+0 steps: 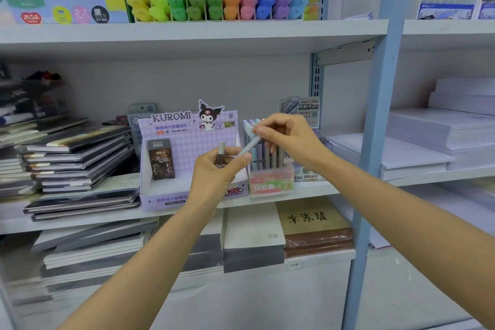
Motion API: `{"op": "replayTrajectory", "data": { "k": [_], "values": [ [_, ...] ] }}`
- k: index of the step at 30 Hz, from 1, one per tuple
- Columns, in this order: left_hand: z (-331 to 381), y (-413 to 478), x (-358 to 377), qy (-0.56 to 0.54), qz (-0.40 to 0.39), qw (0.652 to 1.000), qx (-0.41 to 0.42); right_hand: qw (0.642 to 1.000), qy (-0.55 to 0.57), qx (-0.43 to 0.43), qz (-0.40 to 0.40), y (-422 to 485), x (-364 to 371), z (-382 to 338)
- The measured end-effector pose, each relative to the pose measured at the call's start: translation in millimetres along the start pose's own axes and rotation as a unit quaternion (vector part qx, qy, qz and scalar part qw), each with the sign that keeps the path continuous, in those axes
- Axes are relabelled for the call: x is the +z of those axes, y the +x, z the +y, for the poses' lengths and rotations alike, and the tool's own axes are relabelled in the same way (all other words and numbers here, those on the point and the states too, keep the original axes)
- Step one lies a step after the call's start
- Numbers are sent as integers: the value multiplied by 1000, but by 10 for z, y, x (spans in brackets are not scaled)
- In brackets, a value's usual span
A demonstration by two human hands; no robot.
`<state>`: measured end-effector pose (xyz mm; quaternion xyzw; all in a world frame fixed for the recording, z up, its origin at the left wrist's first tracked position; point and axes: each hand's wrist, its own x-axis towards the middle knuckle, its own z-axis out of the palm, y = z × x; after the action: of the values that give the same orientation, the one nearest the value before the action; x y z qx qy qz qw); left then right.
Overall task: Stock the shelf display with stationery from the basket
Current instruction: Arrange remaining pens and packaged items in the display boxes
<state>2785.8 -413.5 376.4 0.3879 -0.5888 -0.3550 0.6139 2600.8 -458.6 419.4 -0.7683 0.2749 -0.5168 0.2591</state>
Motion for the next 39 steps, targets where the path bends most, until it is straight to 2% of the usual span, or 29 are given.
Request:
{"op": "replayTrajectory", "data": {
  "k": [5, 9, 11, 14, 16, 20, 22, 24, 27, 30, 35, 39],
  "values": [
    [63, 44, -41, -141, 7, 990, -15, 994, 85, 29, 61, -87, -141, 31],
    [122, 40, 17, -199, 41, 979, -7, 996, 59, 70, 6, -190, -165, 43],
    [140, 41, 52, -179, 55, 982, 4, 997, 18, 76, -22, -217, -153, 6],
    [147, 50, 110, -91, 58, 994, 32, 999, -12, 32, 2, -190, -109, -111],
    [151, 47, 175, -33, 35, 997, 56, 1000, -27, -1, 3, -140, -68, -204],
    [149, 17, 279, 27, -17, 994, 100, 997, -54, -16, -47, -83, 19, -292],
    [129, 32, 270, 29, -19, 995, 93, 998, -50, -18, -42, -80, 3, -289],
    [106, 64, 236, 28, -19, 998, 45, 999, -28, -23, -5, -71, -63, -272],
    [84, 99, 213, -19, -23, 999, -34, 993, 14, -36, 109, -25, -202, -249],
    [64, 73, 176, -4, -29, 999, -17, 979, 48, -45, 192, 21, -282, -203],
    [-14, 33, 108, 38, -54, 997, 32, 984, -14, -18, 176, 30, -184, -8],
    [-56, 28, 116, 20, -54, 998, -7, 988, -81, -8, 130, -19, -71, 144]
  ]
}}
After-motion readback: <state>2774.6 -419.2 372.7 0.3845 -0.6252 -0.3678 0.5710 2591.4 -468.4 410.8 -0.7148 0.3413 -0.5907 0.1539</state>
